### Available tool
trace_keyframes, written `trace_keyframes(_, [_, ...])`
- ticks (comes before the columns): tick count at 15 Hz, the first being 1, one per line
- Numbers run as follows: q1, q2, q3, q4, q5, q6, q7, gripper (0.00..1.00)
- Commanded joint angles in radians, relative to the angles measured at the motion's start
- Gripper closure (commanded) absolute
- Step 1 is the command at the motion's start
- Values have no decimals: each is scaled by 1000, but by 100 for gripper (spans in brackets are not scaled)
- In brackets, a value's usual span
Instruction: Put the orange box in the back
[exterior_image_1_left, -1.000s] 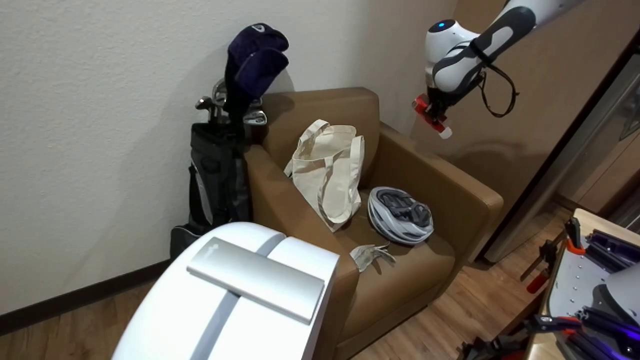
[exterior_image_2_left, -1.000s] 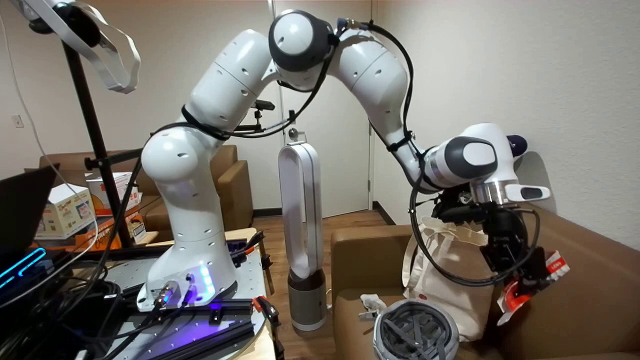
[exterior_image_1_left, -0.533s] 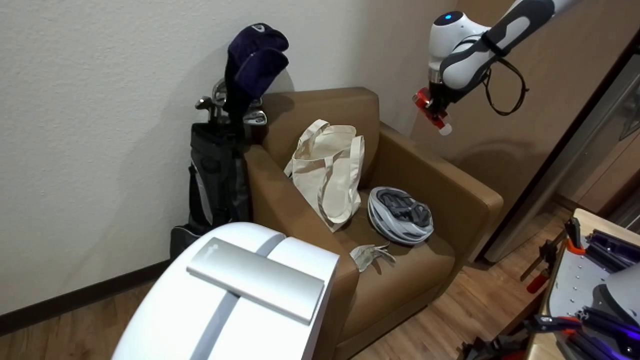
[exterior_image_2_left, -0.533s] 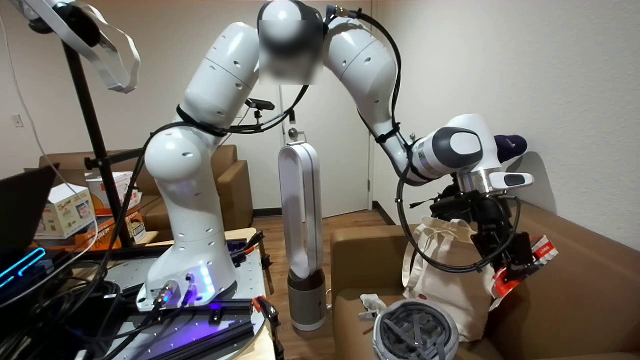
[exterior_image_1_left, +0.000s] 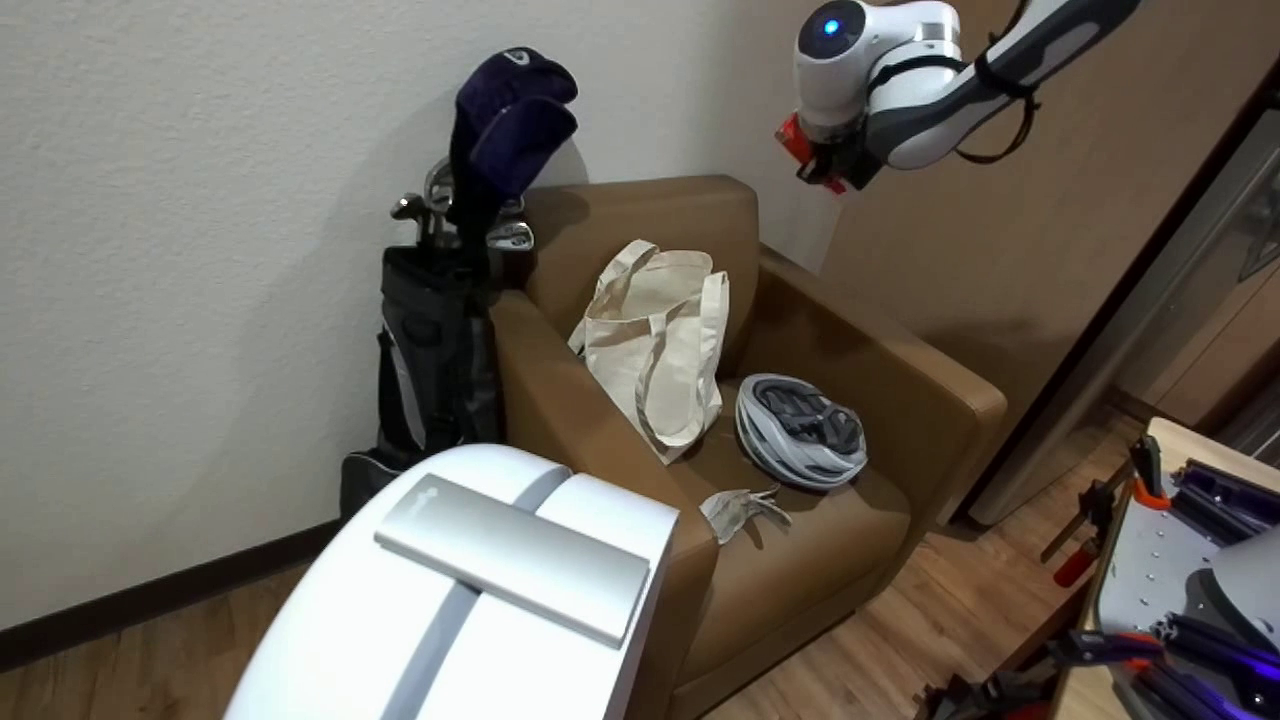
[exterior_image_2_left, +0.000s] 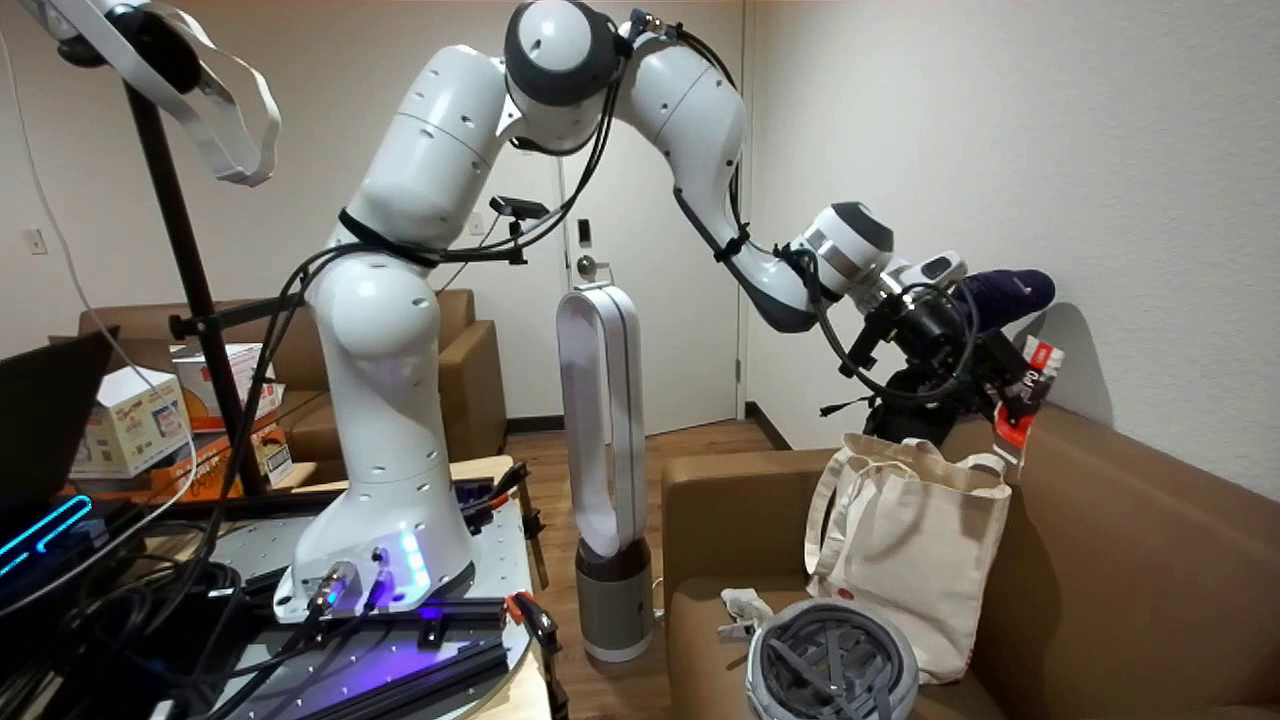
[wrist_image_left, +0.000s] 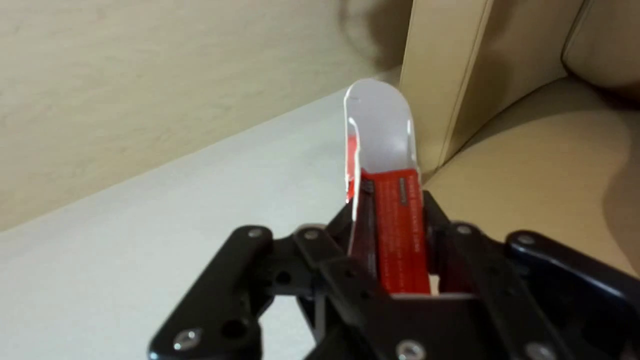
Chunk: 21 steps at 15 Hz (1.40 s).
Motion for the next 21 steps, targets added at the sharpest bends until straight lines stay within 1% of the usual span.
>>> trace_keyframes(1, [179,19,-21,-11,-198,-105,199,93])
trace_keyframes(3, [251,45,-27,-4,-292,-148,273,93])
trace_keyframes(4, [66,-20,167,4,-290,-192,223,71])
trace_keyframes(6, [117,-4,164,3,-328,-226,266,71])
trace_keyframes(11, [117,0,143,4,-346,-229,267,71])
trace_keyframes(12, [108,-8,153,3,-341,-198,253,93])
trace_keyframes(13, [73,-21,194,3,-358,-150,246,93])
trace_keyframes(14, [19,-31,258,3,-372,-99,236,93])
trace_keyframes(15, [-29,-34,313,7,-371,-64,220,93])
trace_keyframes(17, [-117,-39,399,14,-349,26,186,93])
trace_keyframes(19, [-188,-31,459,21,-310,127,131,93])
trace_keyframes(21, [-250,-5,505,34,-244,223,43,93])
